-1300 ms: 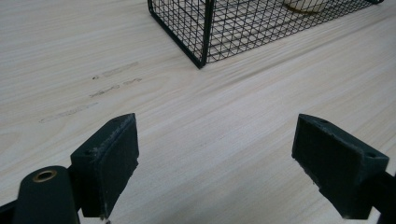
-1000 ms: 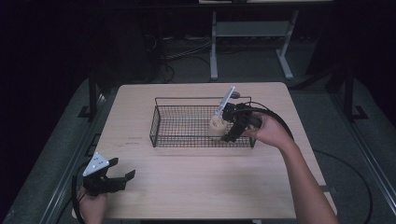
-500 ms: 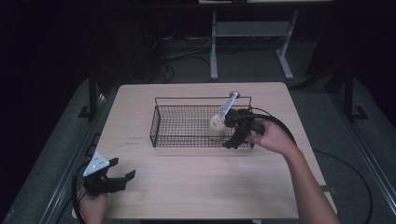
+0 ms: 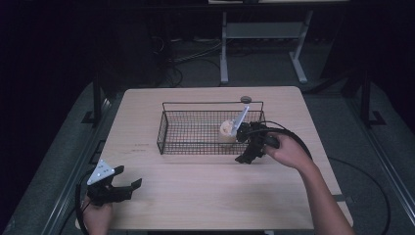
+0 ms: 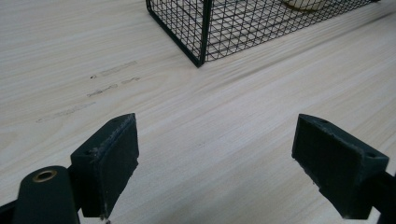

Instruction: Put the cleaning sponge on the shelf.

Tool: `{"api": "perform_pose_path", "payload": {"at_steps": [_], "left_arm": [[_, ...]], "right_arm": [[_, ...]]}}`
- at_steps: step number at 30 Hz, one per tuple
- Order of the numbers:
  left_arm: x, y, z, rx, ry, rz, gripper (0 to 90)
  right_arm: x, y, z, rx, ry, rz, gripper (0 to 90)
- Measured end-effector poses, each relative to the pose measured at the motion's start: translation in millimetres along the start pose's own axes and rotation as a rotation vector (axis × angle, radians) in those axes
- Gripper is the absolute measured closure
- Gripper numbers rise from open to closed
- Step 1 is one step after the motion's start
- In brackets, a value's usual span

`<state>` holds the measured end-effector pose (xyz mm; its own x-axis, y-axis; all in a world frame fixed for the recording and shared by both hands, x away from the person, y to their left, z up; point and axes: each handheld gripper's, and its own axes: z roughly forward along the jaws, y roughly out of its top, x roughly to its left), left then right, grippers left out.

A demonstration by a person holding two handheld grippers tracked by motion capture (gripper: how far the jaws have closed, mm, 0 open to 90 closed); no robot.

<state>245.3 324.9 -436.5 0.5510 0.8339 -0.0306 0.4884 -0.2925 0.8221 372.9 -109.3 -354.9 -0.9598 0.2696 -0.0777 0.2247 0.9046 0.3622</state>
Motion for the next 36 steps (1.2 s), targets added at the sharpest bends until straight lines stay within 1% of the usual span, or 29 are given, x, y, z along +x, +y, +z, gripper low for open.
{"api": "perform_pose_path", "payload": {"at_steps": [3, 6, 15, 18, 19, 20, 22, 23, 25, 26, 28, 32, 36], "left_arm": [[-0.2, 0.0, -0.1, 0.0, 0.0, 0.0, 13.8], [-0.3, 0.0, -0.2, 0.0, 0.0, -0.001, 13.8], [-0.3, -0.1, -0.3, -0.002, 0.0, -0.002, 13.8], [-0.3, -0.2, -0.4, -0.003, 0.0, -0.002, 13.8], [-0.3, -0.2, -0.4, -0.003, 0.0, -0.002, 13.8], [-0.3, -0.2, -0.4, -0.003, 0.001, -0.002, 13.8], [-0.2, -0.2, -0.3, -0.003, 0.0, -0.002, 13.8], [-0.3, -0.2, -0.2, -0.002, 0.0, -0.002, 13.8], [-0.5, -0.2, 0.2, -0.003, 0.0, -0.001, 13.8], [-0.5, -0.1, 0.2, -0.002, 0.0, 0.0, 13.8], [-0.7, 0.1, 0.1, 0.001, -0.001, 0.002, 13.8], [-0.5, 0.0, 0.4, 0.003, -0.002, 0.004, 13.8], [-1.0, -0.1, 1.0, 0.003, -0.003, 0.002, 13.8]], "right_arm": [[3.8, 0.0, 0.8, 0.022, -0.002, -0.01, 16.6], [6.0, 0.5, 0.1, 0.021, -0.002, -0.025, 16.6], [12.8, 2.6, -1.0, 0.027, -0.001, -0.038, 16.6], [13.7, 2.5, -0.1, 0.035, 0.007, -0.033, 16.6], [14.3, 1.0, 0.1, 0.022, 0.01, -0.032, 16.6], [14.3, 1.0, 0.1, 0.022, 0.01, -0.032, 16.6], [14.2, -2.0, 1.0, 0.005, 0.027, -0.026, 16.6], [14.3, -3.6, 2.1, 0.001, 0.026, -0.022, 16.6], [14.7, -6.0, 4.0, 0.019, 0.026, -0.02, 16.6], [15.5, -7.5, 4.8, 0.018, 0.016, -0.018, 16.7], [15.6, -10.7, 5.9, 0.004, 0.034, -0.01, 16.6], [16.5, -16.9, 8.5, 0.002, 0.039, 0.002, 16.7], [19.5, -21.6, 10.7, -0.006, 0.044, 0.002, 16.6]]}}
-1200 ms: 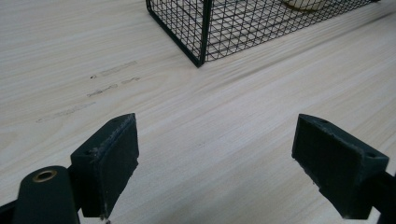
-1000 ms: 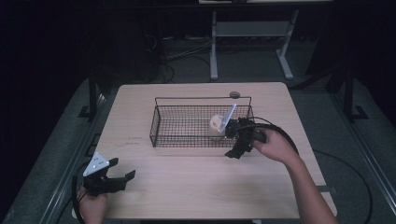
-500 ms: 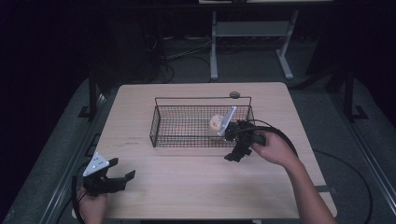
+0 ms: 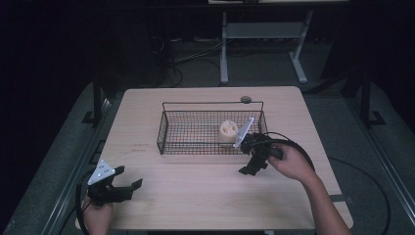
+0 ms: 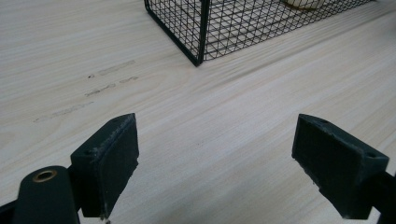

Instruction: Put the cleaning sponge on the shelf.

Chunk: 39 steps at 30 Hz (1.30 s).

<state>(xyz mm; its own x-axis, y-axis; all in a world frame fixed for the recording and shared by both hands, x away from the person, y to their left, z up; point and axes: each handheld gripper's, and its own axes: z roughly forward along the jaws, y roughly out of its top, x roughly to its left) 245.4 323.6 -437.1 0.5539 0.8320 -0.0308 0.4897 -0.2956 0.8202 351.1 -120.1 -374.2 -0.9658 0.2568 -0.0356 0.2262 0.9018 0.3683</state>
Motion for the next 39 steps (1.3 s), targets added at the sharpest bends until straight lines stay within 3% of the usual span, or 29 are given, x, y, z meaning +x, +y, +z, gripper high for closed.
{"api": "perform_pose_path", "payload": {"at_steps": [39], "left_arm": [[-1.2, -0.6, 2.6, 0.007, -0.005, 0.002, 13.8]], "right_arm": [[21.4, -43.4, 9.1, -0.011, 0.012, 0.034, 16.9]]}}
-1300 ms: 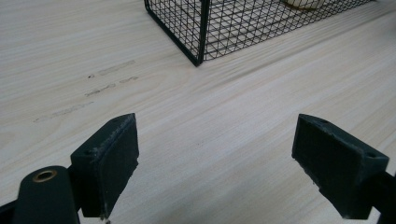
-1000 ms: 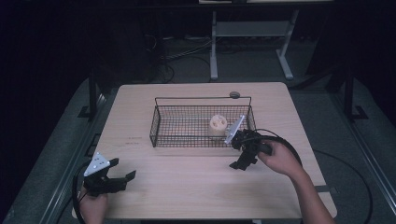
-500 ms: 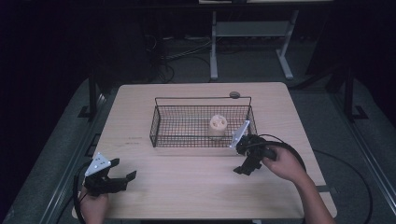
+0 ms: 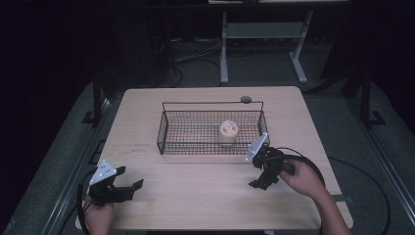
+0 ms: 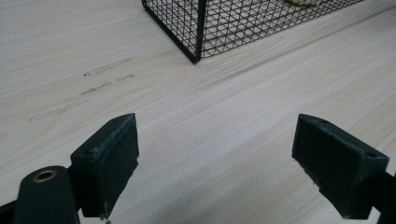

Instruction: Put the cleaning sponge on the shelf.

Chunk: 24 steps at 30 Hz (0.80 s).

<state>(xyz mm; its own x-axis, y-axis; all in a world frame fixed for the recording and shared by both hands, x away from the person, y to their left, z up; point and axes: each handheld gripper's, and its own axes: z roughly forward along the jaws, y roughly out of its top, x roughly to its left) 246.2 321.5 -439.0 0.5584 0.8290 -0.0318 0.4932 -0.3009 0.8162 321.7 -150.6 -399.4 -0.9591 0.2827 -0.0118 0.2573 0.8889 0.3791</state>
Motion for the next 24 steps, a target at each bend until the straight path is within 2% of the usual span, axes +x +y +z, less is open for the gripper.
{"api": "perform_pose_path", "payload": {"at_steps": [15, 24], "left_arm": [[-0.5, -0.2, 1.1, 0.002, 0.0, 0.001, 13.8], [-0.3, -0.1, 0.3, 0.003, 0.002, 0.002, 13.8]], "right_arm": [[7.1, -19.6, 2.3, -0.022, 0.0, 0.017, 17.0], [11.6, -24.4, 2.2, -0.032, 0.001, 0.017, 17.0]]}}
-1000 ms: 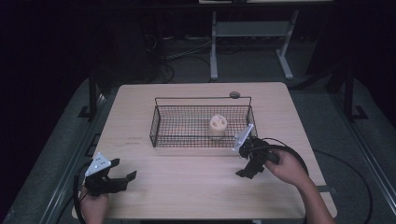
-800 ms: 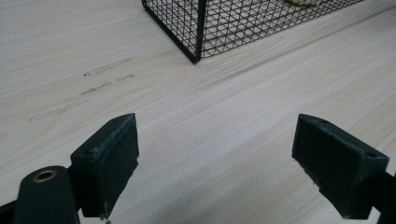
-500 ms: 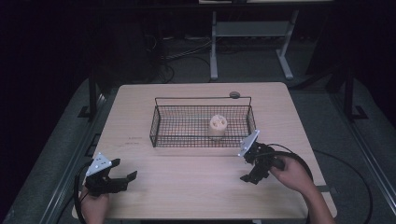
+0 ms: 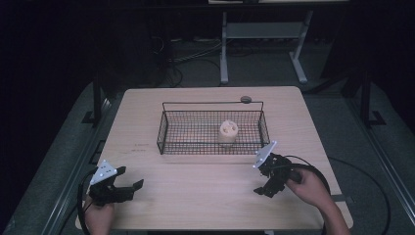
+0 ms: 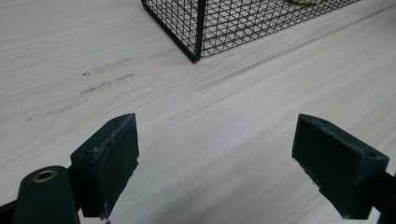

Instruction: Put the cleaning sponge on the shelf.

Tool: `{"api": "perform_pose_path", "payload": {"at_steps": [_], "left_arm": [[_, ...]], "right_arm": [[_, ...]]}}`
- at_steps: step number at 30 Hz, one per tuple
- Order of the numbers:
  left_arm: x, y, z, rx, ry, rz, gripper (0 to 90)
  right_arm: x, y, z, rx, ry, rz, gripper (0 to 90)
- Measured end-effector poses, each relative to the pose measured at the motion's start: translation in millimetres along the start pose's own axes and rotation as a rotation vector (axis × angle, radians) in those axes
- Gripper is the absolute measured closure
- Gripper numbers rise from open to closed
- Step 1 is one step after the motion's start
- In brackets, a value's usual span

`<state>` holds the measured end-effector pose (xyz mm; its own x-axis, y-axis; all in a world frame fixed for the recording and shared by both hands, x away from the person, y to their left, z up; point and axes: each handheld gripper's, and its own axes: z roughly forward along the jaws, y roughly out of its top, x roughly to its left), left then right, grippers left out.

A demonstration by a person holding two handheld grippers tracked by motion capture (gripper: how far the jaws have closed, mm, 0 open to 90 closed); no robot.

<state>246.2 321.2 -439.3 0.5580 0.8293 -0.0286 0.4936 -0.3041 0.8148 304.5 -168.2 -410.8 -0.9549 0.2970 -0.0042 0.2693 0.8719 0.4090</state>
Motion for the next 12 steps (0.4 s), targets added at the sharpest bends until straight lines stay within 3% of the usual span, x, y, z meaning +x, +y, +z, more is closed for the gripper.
{"api": "perform_pose_path", "payload": {"at_steps": [12], "left_arm": [[-0.2, 0.0, 0.4, -0.001, 0.0, 0.001, 13.8]], "right_arm": [[5.5, -10.3, 3.9, -0.024, 0.005, 0.01, 17.0]]}}
